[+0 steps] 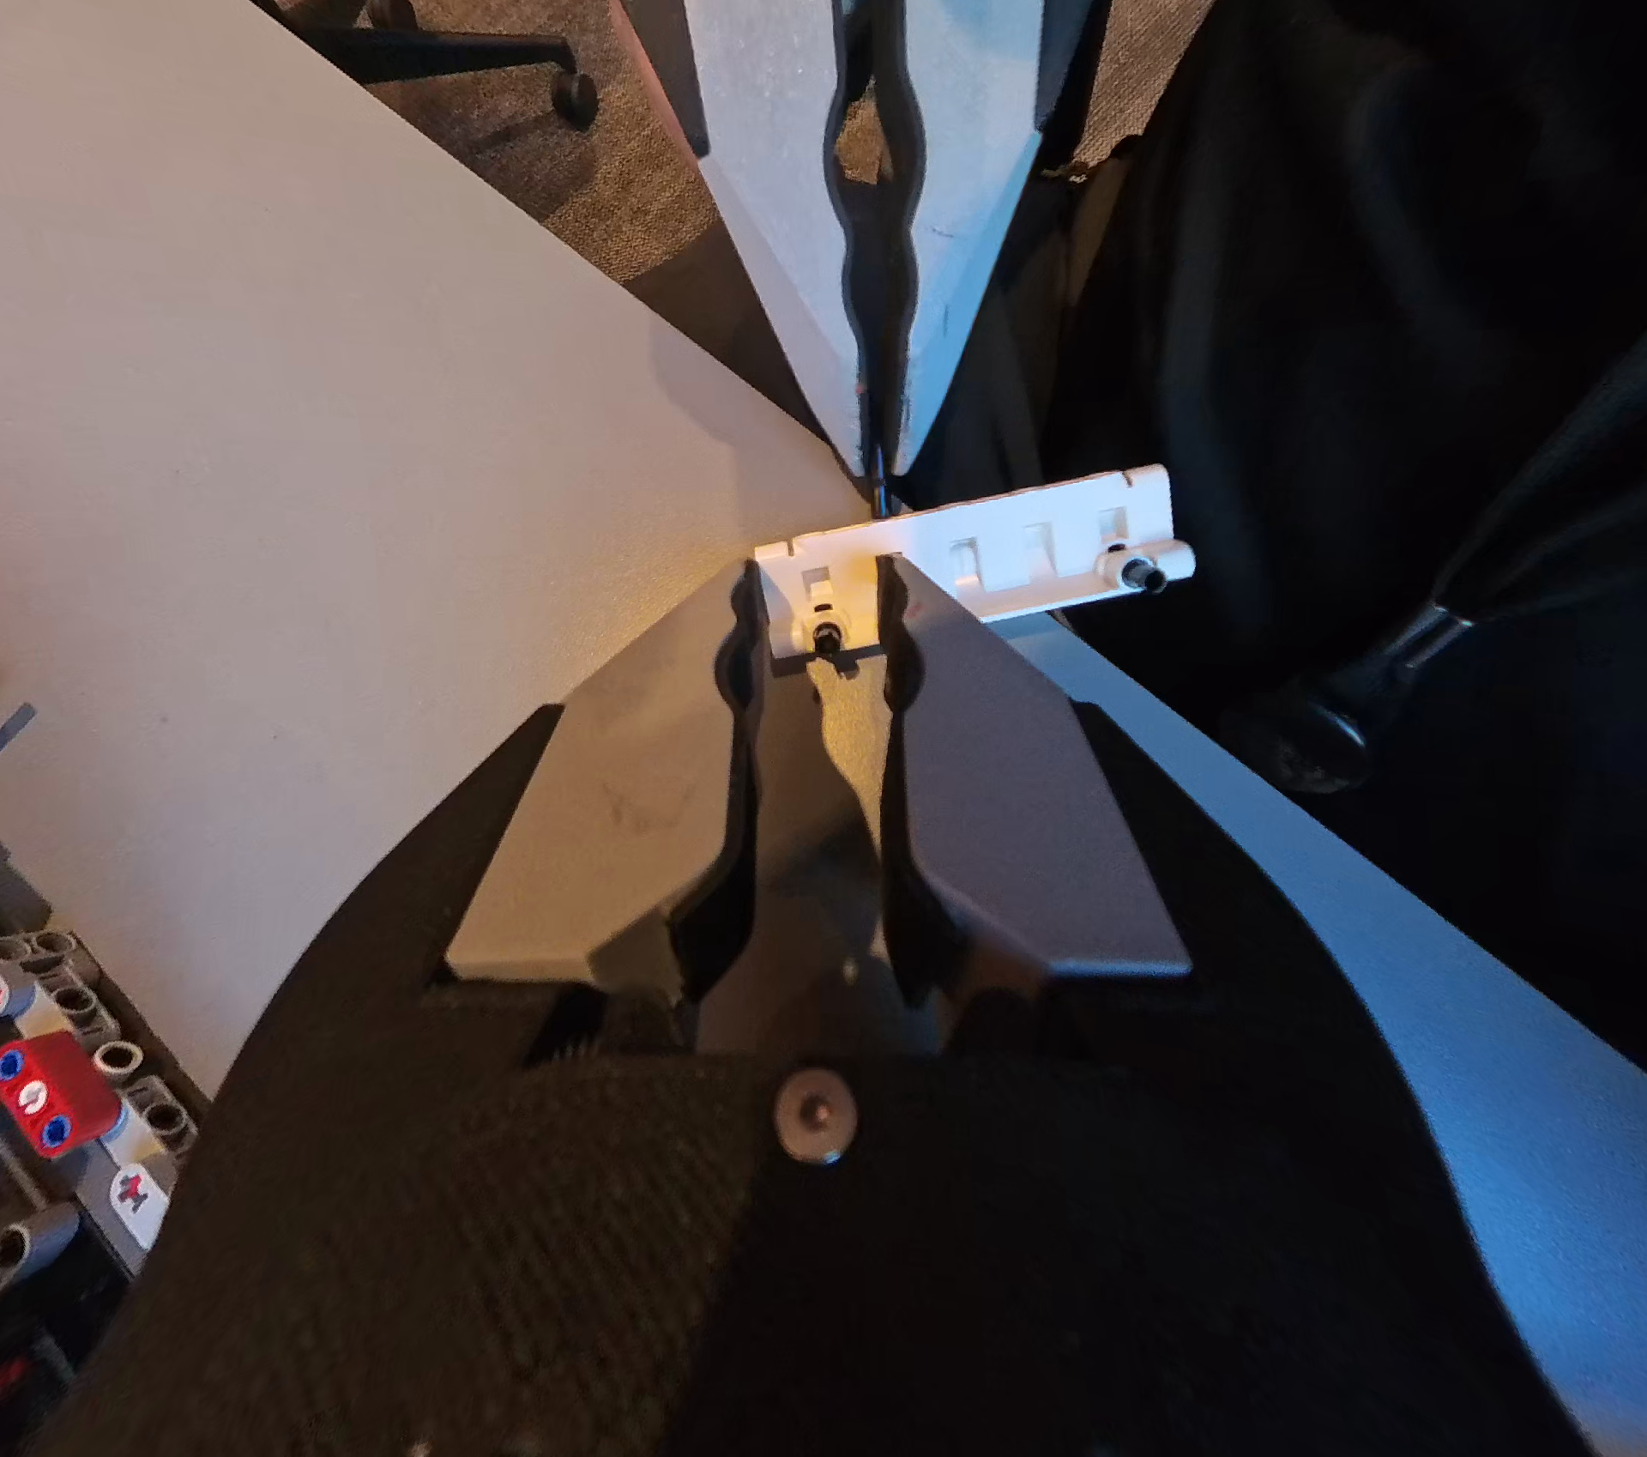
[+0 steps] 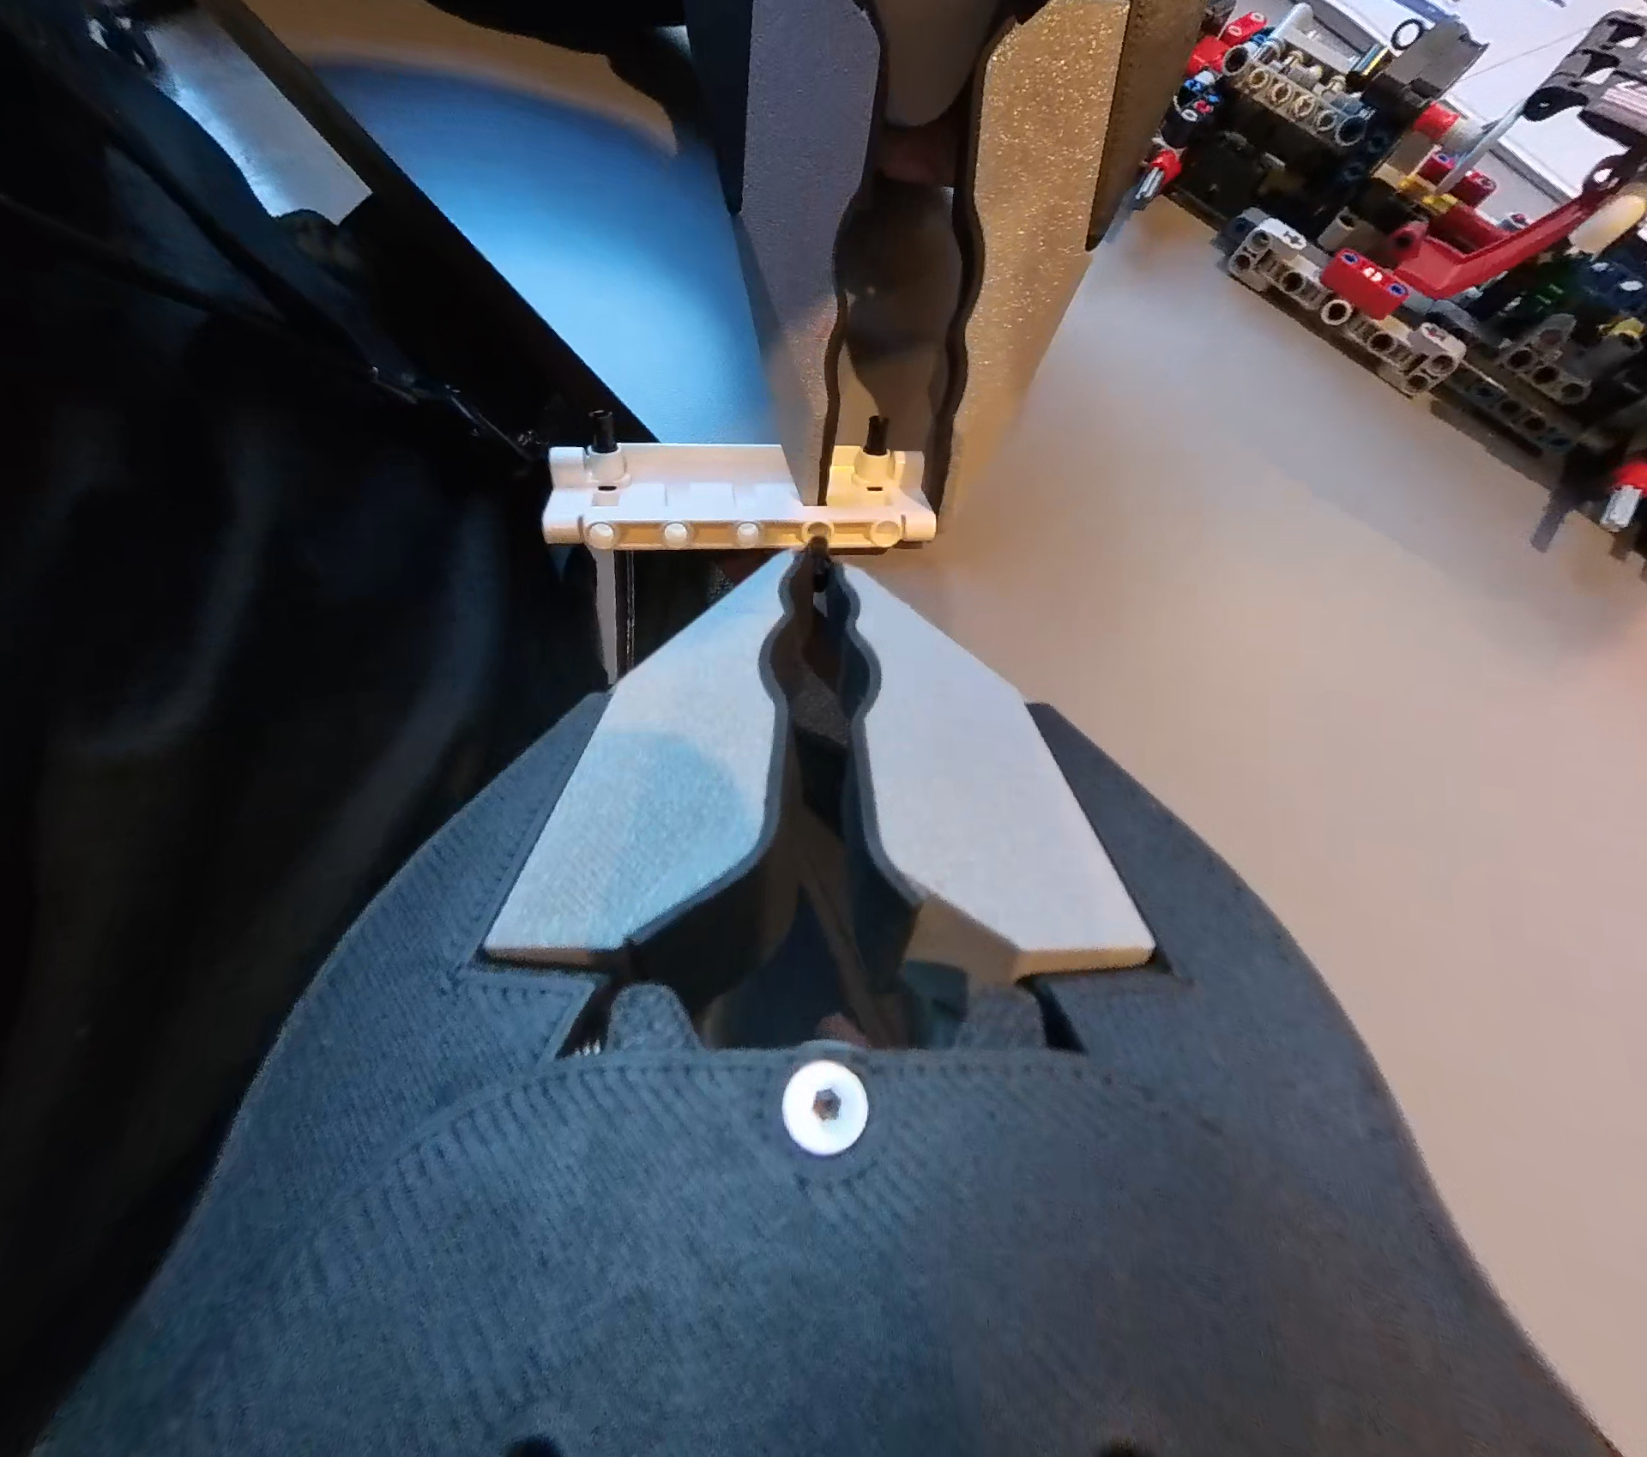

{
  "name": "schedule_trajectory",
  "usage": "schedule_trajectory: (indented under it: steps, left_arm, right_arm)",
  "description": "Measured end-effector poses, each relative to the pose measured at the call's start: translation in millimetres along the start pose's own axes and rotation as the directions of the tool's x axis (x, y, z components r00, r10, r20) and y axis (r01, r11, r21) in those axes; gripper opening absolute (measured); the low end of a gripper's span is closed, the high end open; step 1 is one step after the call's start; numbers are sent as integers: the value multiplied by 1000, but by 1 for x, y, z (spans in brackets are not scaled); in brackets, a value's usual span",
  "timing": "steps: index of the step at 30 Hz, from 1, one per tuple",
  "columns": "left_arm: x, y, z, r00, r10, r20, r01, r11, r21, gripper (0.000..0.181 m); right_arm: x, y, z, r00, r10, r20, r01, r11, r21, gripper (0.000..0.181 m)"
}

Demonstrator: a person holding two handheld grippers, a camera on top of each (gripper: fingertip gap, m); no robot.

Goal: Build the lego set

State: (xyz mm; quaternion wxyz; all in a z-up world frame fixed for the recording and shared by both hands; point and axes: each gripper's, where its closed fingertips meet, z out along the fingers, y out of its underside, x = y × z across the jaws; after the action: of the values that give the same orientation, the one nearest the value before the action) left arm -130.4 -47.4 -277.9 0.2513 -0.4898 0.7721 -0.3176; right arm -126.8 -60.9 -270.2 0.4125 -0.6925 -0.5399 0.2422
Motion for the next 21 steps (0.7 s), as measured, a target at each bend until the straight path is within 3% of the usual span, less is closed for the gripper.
schedule_trajectory:
  steps: [21]
  left_arm:
    - [-1,0,0,1000,-7,2,7,1000,0,23]
  right_arm:
    - [1,-2,1,999,-40,-11,40,999,2,1]
